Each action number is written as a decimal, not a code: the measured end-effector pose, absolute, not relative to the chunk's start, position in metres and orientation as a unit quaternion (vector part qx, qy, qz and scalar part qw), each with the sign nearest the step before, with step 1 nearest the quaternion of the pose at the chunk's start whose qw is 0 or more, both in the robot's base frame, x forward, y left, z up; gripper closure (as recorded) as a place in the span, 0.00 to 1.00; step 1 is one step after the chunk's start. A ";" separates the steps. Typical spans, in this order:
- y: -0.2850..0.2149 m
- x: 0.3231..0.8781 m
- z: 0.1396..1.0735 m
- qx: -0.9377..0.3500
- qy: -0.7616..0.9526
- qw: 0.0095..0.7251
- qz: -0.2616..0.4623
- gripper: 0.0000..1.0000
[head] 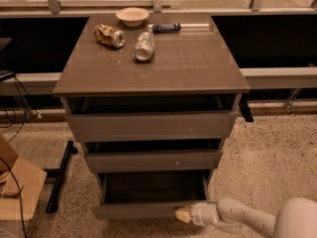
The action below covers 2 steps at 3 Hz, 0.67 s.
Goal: Close bottom drawer
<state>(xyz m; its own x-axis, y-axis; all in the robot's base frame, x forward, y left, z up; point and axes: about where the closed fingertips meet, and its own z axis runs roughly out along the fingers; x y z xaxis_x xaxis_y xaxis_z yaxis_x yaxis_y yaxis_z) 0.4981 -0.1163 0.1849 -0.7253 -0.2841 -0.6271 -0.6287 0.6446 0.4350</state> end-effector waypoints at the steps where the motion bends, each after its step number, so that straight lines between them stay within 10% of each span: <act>1: -0.116 0.528 0.178 -0.249 0.862 0.282 0.340 1.00; 2: -0.117 0.530 0.179 -0.249 0.862 0.284 0.339 1.00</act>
Offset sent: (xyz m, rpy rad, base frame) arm 0.0223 0.0032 -0.0059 0.0373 -0.0167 -0.0198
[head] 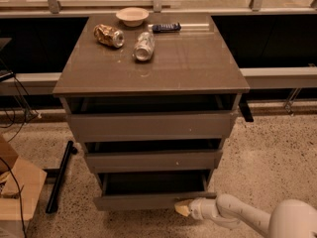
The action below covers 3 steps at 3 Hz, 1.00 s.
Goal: Close bottom drawer
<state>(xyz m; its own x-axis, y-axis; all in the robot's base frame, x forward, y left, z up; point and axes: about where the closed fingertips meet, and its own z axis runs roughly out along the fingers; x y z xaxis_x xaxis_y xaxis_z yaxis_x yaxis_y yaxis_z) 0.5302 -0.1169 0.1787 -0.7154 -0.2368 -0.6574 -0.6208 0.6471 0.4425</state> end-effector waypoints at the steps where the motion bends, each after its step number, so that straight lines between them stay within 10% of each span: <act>1: -0.118 0.537 0.178 -0.233 0.867 0.304 0.319 1.00; 3: -0.104 0.568 0.183 -0.233 0.849 0.375 0.291 0.82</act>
Offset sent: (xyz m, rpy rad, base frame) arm 0.0553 0.0130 0.0121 -0.0299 -0.2364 -0.1413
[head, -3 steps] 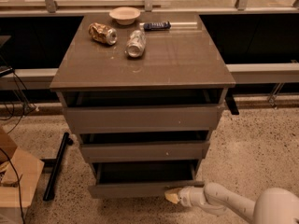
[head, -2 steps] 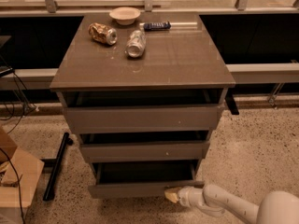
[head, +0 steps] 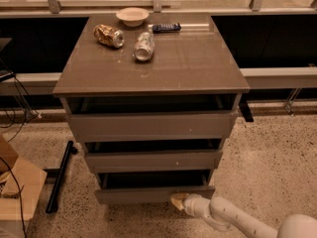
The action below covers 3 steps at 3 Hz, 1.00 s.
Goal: Close bottom drawer
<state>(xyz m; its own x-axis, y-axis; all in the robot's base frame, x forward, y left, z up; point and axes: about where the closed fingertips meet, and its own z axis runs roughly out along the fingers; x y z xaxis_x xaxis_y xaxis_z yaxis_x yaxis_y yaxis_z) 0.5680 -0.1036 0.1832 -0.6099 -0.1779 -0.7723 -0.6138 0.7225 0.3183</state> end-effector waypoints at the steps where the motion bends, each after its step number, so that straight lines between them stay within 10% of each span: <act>1: -0.101 0.574 0.189 -0.234 0.840 0.405 0.277 0.58; 3: -0.096 0.577 0.197 -0.238 0.829 0.430 0.267 0.13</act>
Offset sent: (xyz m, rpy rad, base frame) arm 0.0115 0.0028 0.0241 -0.0183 -0.1969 -0.0548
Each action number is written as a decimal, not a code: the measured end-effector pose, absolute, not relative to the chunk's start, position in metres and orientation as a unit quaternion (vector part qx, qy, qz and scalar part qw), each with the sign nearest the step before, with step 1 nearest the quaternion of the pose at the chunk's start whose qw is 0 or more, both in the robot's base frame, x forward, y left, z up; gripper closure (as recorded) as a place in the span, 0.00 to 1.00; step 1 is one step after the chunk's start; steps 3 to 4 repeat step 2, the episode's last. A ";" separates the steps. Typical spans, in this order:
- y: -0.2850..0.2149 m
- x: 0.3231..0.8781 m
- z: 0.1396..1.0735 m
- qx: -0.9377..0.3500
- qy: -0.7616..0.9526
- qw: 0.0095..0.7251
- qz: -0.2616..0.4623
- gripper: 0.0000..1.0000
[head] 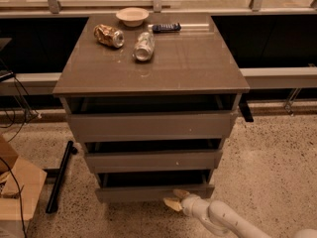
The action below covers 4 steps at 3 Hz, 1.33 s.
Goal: Close bottom drawer
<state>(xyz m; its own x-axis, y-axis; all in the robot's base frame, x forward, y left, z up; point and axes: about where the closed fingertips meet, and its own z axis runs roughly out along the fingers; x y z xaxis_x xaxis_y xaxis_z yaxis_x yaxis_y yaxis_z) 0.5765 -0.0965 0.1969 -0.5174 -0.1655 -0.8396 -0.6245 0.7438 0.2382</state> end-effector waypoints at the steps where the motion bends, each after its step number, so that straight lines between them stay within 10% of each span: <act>1: -0.095 0.576 0.197 -0.239 0.829 0.429 0.268 0.00; 4: -0.095 0.576 0.197 -0.239 0.829 0.429 0.268 0.00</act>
Offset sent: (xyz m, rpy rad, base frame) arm -0.0002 0.0016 -0.0003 0.0014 0.0009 0.0019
